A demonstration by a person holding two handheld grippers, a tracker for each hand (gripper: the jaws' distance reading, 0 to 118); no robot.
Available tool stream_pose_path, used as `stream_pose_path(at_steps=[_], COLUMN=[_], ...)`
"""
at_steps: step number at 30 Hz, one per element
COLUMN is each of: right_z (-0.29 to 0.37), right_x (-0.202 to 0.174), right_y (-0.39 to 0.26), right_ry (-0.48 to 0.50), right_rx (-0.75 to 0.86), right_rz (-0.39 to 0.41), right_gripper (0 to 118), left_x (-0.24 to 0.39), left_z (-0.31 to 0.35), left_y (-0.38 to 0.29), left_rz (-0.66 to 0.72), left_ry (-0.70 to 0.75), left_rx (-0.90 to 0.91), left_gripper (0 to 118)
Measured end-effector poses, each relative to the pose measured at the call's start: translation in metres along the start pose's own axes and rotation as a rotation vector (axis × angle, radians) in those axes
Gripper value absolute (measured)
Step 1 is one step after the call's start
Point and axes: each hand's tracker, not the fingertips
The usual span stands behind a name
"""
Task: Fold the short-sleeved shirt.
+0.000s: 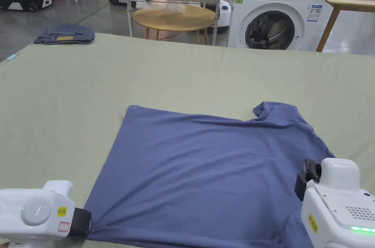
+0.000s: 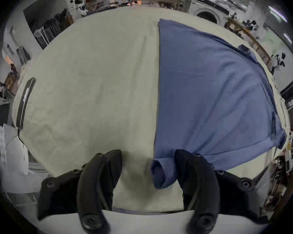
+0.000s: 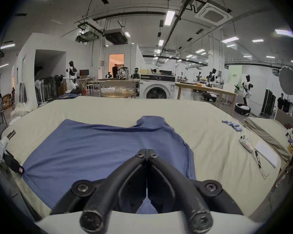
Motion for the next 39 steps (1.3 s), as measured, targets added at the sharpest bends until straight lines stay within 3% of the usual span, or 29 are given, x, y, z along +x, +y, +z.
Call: stream_pose_path(at_steps=[4, 7, 10, 14, 18, 20, 21, 22, 28, 31, 33, 34, 35, 37, 39], right_z=[0.002, 0.004, 0.005, 0.007, 0.011, 0.012, 0.012, 0.011, 0.005, 0.006, 0.006, 0.006, 0.008, 0.012, 0.019], right_x=[0.003, 0.006, 0.013, 0.034, 0.062, 0.079, 0.083, 0.088, 0.104, 0.103, 0.103, 0.104, 0.103, 0.1, 0.1], right_y=[-0.006, -0.011, -0.015, -0.018, -0.023, -0.031, -0.036, -0.044, -0.091, -0.1, -0.095, -0.091, -0.088, -0.08, -0.068], right_ry=[-0.004, -0.009, -0.016, -0.027, -0.034, -0.042, -0.051, -0.047, -0.029, -0.003, 0.008, 0.065, 0.05, 0.036, 0.037], right_rx=[-0.019, -0.038, -0.071, -0.16, -0.308, -0.405, -0.443, -0.504, -0.71, -0.682, -0.681, -0.666, -0.672, -0.649, -0.643], right_rz=[0.001, 0.003, -0.005, -0.001, 0.003, 0.001, 0.013, 0.043, 0.023, 0.013, 0.011, -0.037, -0.042, 0.021, 0.01], right_gripper=[0, 0, 0, 0, 14, 48, 60, 64, 64, 48, 9, 9, 9, 8, 8], left_x=[0.003, 0.009, 0.006, 0.009, 0.0, -0.005, -0.005, -0.005, 0.001, 0.0, -0.003, -0.004, -0.004, -0.003, -0.003], left_z=[-0.004, -0.003, -0.003, -0.003, 0.003, 0.004, 0.005, 0.005, 0.004, 0.003, 0.004, 0.005, 0.006, 0.012, 0.019], left_y=[-0.002, -0.006, -0.004, -0.006, -0.007, -0.009, -0.009, -0.01, -0.01, -0.01, -0.01, -0.01, -0.011, -0.01, -0.009], left_rz=[-0.042, -0.113, -0.08, -0.128, -0.093, -0.074, -0.063, -0.058, -0.078, -0.075, -0.072, -0.071, -0.071, -0.077, -0.084], left_ry=[0.041, 0.042, -0.013, -0.014, -0.052, -0.072, -0.078, -0.08, -0.06, -0.062, -0.068, -0.072, -0.075, -0.077, -0.082], left_rx=[0.018, 0.018, 0.023, 0.031, 0.047, 0.054, 0.057, 0.056, 0.055, 0.053, 0.055, 0.057, 0.058, 0.066, 0.08], left_gripper=[63, 43, 7, 3, 3, 3, 3, 3, 3, 3, 3, 3, 3, 3, 3])
